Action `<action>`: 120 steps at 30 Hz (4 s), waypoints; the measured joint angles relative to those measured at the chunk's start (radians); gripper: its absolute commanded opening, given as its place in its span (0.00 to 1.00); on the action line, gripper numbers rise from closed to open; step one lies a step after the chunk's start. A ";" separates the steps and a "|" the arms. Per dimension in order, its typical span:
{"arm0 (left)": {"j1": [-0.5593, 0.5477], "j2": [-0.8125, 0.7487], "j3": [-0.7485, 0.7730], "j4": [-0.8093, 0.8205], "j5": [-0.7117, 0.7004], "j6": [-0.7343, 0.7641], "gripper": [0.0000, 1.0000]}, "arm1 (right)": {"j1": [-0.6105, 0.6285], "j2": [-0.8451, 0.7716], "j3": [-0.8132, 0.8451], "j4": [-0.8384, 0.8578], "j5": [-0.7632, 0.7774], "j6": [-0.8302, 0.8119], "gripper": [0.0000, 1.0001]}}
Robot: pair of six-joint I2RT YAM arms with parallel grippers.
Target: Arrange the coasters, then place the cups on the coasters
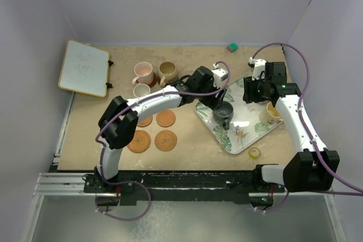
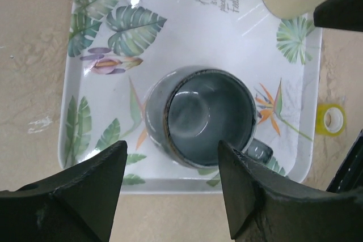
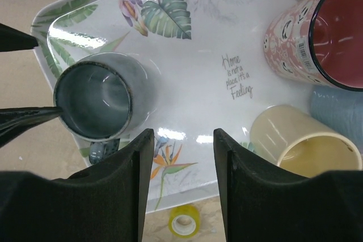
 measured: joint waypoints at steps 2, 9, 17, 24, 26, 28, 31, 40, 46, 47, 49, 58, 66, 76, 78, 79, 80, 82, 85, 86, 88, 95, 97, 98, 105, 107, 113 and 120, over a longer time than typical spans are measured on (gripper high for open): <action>-0.010 0.038 0.037 -0.002 -0.009 -0.019 0.61 | -0.005 0.000 0.000 0.003 -0.006 0.000 0.49; -0.023 0.151 0.139 -0.059 -0.043 -0.061 0.50 | -0.018 -0.016 0.000 0.003 -0.026 0.000 0.48; -0.027 0.177 0.156 -0.084 -0.048 -0.066 0.33 | -0.036 -0.043 0.000 0.005 -0.033 0.000 0.47; -0.044 0.200 0.170 -0.074 -0.066 -0.045 0.22 | -0.042 -0.062 -0.004 0.009 -0.050 0.000 0.46; -0.048 0.201 0.172 -0.077 -0.074 -0.028 0.19 | -0.044 -0.062 -0.004 0.009 -0.050 0.000 0.45; -0.049 0.204 0.178 -0.080 -0.077 -0.006 0.18 | -0.046 -0.063 -0.004 0.009 -0.050 0.000 0.45; -0.049 0.208 0.182 -0.083 -0.079 0.023 0.18 | -0.050 -0.064 -0.004 0.009 -0.050 0.000 0.45; -0.049 0.213 0.188 -0.085 -0.072 0.069 0.18 | -0.056 -0.077 -0.005 0.010 -0.048 0.000 0.45; -0.049 0.214 0.190 -0.086 -0.066 0.082 0.18 | -0.057 -0.077 -0.008 0.010 -0.048 0.000 0.45; -0.049 0.215 0.192 -0.088 -0.065 0.084 0.18 | -0.058 -0.077 -0.008 0.010 -0.048 0.000 0.45; -0.049 0.216 0.195 -0.091 -0.062 0.089 0.19 | -0.058 -0.077 -0.009 0.010 -0.049 0.000 0.45; -0.051 0.220 0.209 -0.108 -0.036 0.097 0.25 | -0.064 -0.077 -0.009 0.010 -0.049 0.000 0.45; -0.052 0.232 0.216 -0.107 -0.021 0.100 0.27 | -0.066 -0.077 -0.009 0.010 -0.051 0.000 0.45; -0.054 0.247 0.227 -0.114 -0.019 0.102 0.15 | -0.072 -0.077 -0.009 0.010 -0.051 0.000 0.45; -0.051 0.254 0.236 -0.121 -0.022 0.105 0.12 | -0.073 -0.077 -0.009 0.010 -0.051 0.000 0.45; -0.050 0.257 0.237 -0.126 -0.021 0.106 0.10 | -0.074 -0.077 -0.009 0.010 -0.051 0.000 0.45; -0.049 0.261 0.240 -0.132 -0.021 0.112 0.08 | -0.075 -0.077 -0.009 0.010 -0.052 0.000 0.45; -0.049 0.269 0.243 -0.141 -0.020 0.125 0.03 | -0.077 -0.077 -0.009 0.010 -0.052 0.000 0.45; -0.049 0.271 0.252 -0.154 -0.009 0.150 0.03 | -0.079 -0.077 -0.009 0.010 -0.052 0.000 0.45; -0.050 0.271 0.254 -0.156 -0.005 0.159 0.03 | -0.080 -0.077 -0.010 0.010 -0.052 0.000 0.45; -0.049 0.271 0.255 -0.157 0.006 0.182 0.03 | -0.082 -0.078 -0.010 0.010 -0.053 0.000 0.45; -0.034 0.267 0.254 -0.153 0.078 0.278 0.03 | -0.090 -0.097 -0.011 0.010 -0.059 0.000 0.45; -0.026 0.259 0.247 -0.156 0.103 0.309 0.03 | -0.092 -0.100 -0.011 0.010 -0.060 0.000 0.45; -0.021 0.251 0.240 -0.159 0.116 0.329 0.03 | -0.093 -0.102 -0.011 0.010 -0.060 0.000 0.45; 0.076 0.135 0.192 -0.189 0.208 0.518 0.03 | -0.098 -0.104 -0.011 0.010 -0.060 0.000 0.45; 0.098 0.115 0.190 -0.196 0.217 0.547 0.03 | -0.098 -0.104 -0.012 0.010 -0.060 0.000 0.45; 0.190 0.018 0.184 -0.268 0.211 0.732 0.03 | -0.100 -0.103 -0.013 0.010 -0.068 0.000 0.45; 0.217 -0.020 0.143 -0.371 0.126 0.916 0.03 | -0.101 -0.103 -0.013 0.010 -0.074 0.000 0.45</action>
